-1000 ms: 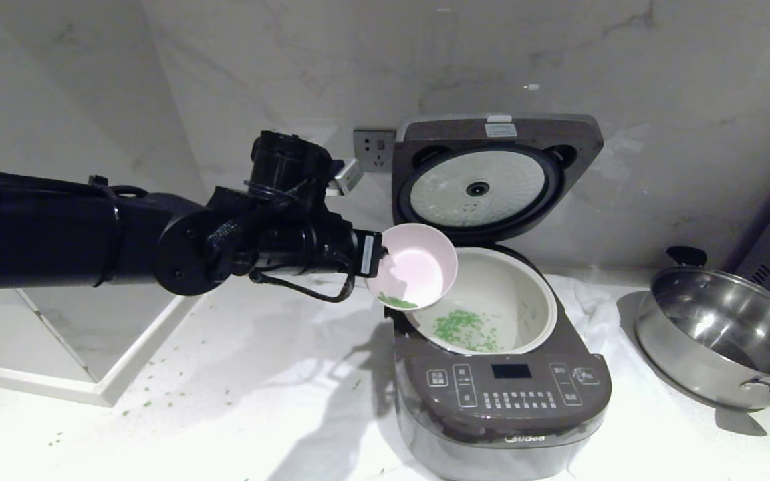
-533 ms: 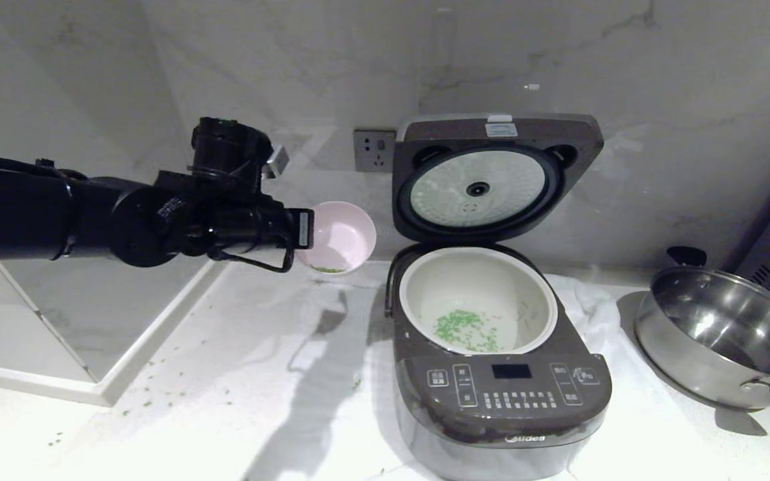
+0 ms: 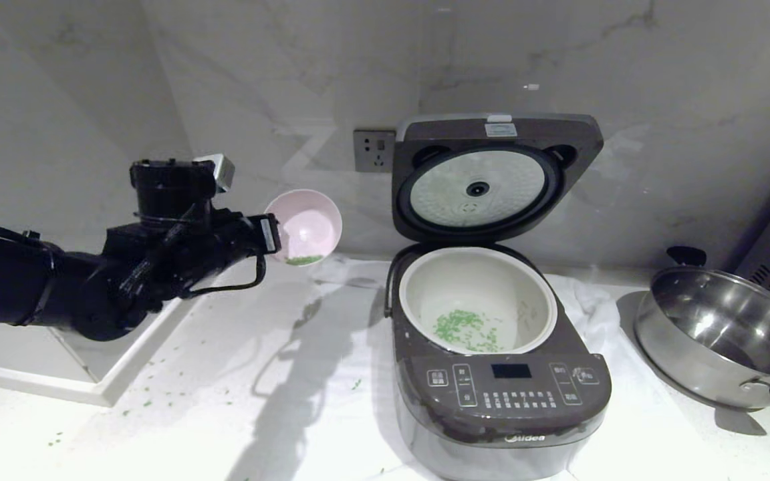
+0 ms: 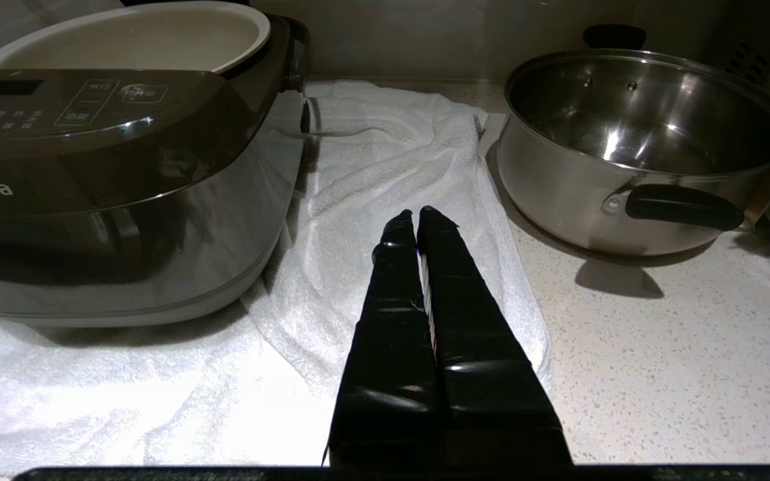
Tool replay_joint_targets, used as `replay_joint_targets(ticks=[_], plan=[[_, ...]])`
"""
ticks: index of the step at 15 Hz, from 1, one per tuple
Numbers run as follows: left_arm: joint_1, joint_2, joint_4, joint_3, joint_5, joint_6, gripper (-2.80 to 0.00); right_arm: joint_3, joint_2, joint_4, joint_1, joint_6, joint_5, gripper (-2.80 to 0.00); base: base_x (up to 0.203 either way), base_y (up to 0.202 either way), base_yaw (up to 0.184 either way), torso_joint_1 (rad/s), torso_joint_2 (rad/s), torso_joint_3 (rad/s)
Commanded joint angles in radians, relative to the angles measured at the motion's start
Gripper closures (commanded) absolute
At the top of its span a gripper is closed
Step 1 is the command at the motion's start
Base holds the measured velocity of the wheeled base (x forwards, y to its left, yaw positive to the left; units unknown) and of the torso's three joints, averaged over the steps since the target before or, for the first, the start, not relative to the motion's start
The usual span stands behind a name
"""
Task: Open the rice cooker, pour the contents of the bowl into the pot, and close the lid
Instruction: Place the bowl on the table
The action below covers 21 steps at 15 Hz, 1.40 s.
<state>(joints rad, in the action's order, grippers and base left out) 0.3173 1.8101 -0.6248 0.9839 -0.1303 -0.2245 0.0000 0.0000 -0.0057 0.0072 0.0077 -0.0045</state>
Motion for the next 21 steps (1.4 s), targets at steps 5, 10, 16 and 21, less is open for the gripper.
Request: replay_joint_targets(ticks=[5,10,16,21], plan=[[-0.083,-0.008,-0.266,-0.18,-0.034,0.047,0.0,0.002,-0.002,0.0,0.0,0.0,0.0,0.0,0.0,0.0,0.0,0.0,0.0,0.0],[-0.086,-0.124,-0.032,-0.306,-0.028,0.138,0.0,0.002,0.0,0.001,0.0,0.0,0.0,0.0,0.0,0.0,0.0,0.0,0.0,0.0],[-0.196,-0.217,0.586,-0.287,0.084,0.118,0.0,0.002,-0.002,0.0,0.0,0.0,0.0,0.0,0.0,0.0,0.0,0.0,0.0,0.0],[-0.316,-0.233,0.68,-0.381,0.096,0.116,0.0,0.002,0.0,0.0,0.0,0.0,0.0,0.0,0.0,0.0,0.0,0.0,0.0,0.0]])
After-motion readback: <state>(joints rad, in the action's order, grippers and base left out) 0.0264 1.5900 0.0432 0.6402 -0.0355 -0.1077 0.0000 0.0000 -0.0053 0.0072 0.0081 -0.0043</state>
